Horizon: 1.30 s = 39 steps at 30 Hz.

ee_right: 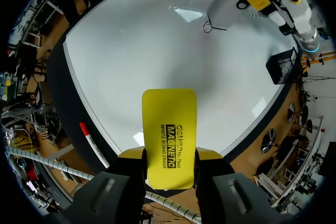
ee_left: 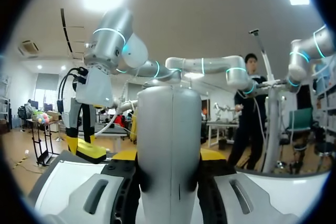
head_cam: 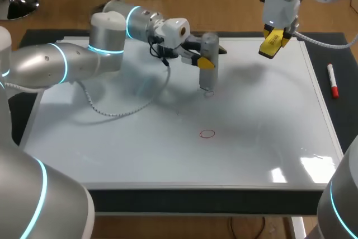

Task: Pick up the inspection probe, press it on each red-marked spot on the whiteboard one by one, put down the probe, pick up the eraser, and wipe off all the red marks.

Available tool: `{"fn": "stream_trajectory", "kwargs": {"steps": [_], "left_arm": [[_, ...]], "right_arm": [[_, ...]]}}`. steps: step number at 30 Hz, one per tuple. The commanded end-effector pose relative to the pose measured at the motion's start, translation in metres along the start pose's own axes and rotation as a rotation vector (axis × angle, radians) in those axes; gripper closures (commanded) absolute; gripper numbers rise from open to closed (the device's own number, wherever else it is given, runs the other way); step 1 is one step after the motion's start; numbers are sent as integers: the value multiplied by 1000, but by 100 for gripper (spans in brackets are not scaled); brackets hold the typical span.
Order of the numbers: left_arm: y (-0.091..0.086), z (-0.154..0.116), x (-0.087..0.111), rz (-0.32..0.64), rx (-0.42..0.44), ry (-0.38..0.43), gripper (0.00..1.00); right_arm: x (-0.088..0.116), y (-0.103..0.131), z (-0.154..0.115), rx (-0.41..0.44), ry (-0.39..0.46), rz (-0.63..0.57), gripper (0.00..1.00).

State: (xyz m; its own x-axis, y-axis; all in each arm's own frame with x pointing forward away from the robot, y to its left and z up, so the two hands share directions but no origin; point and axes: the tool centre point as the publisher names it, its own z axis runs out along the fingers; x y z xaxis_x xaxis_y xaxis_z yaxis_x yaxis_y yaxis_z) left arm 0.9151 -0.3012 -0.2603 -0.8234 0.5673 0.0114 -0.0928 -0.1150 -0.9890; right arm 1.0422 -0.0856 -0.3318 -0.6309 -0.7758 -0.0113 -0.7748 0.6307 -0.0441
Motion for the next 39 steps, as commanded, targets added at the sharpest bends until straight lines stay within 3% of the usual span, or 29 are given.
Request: {"fn": "stream_trajectory", "kwargs": {"steps": [1, 12, 26, 39], "left_arm": [[-20, -7, 18, 10, -52, -110, 100], [-38, -57, 18, 31, -65, -315, 100], [-61, -153, 28, 92, -97, -635, 100], [-66, -221, 32, 110, -109, -835, 100]], "right_arm": [[0, -1, -1, 2, 4, -2, 100], [0, -1, -1, 2, 4, -2, 100], [0, -1, -1, 2, 4, -2, 100], [0, -1, -1, 2, 4, -2, 100]]}}
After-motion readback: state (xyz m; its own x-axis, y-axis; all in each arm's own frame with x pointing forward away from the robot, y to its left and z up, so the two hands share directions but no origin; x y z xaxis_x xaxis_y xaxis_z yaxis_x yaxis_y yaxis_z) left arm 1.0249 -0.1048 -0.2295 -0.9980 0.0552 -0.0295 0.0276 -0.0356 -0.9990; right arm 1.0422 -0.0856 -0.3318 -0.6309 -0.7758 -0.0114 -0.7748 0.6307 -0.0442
